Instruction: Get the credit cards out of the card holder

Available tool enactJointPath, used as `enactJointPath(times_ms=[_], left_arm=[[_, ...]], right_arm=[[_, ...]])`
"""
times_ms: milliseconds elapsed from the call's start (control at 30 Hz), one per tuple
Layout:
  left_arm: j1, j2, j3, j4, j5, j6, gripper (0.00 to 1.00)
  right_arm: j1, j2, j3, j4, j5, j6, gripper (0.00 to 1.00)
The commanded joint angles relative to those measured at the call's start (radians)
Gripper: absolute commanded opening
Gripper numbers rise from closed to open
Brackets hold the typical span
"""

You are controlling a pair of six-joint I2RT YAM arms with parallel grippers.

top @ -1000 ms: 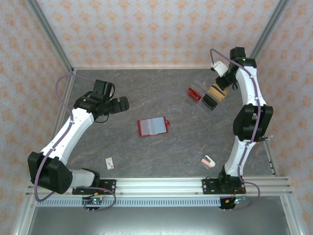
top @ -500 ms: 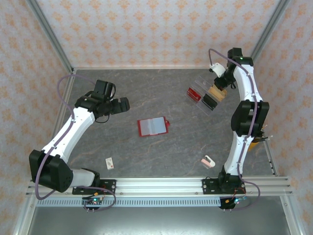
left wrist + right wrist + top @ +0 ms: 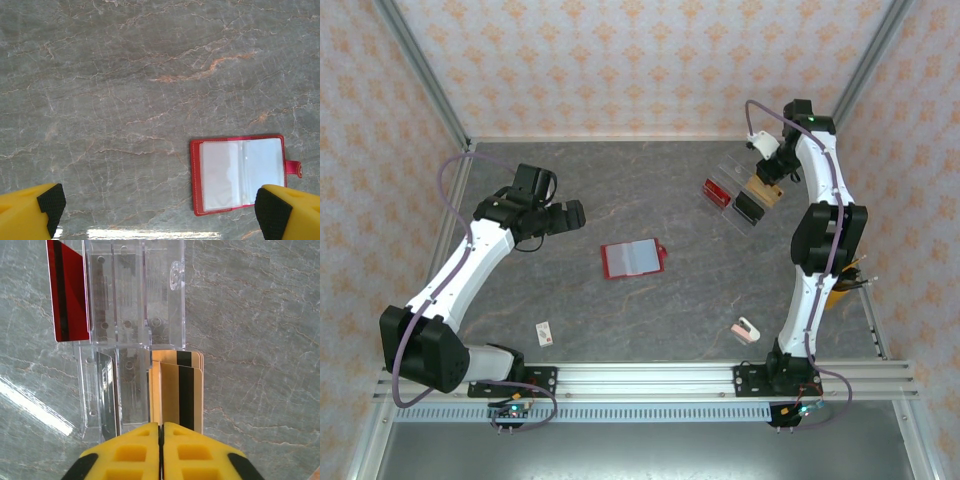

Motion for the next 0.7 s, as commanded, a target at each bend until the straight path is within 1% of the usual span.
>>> enactJointPath(times_ms=[0,100,233,367,467,633,667], left_arm=[[0.008,0.0,-0.009,-0.023,0.006,0.022,1.0],[0.008,-0.001,-0.01,-0.025,0.006,0.021,1.0],[0.008,-0.001,-0.012,-0.024,0.007,0.021,1.0],[0.007,0.001,-0.009,-0.025,0.01,0.019,1.0],[0.008,0.001,-0.01,-0.025,0.01,0.02,1.0],[0.008,0.003,-0.009,-0.023,0.013,0.021,1.0],[0.008,0.005,-0.01,-0.023,0.014,0.019,1.0]], right_arm=[[-0.003,0.018,0.04,-0.014,-0.031,0.006,0.07],[-0.003,0.029,0.046,-0.007,-0.031,0.013,0.03],[-0.003,0.034,0.043,-0.002,-0.029,0.014,0.02],[-0.003,0.026,0.032,0.024,0.003,0.013,0.0],[-0.003,0.021,0.032,0.026,0.028,0.007,0.0],[-0.003,0.006,0.02,0.021,0.029,-0.004,0.0],[-0.003,0.007,0.019,0.017,0.03,-0.007,0.02]])
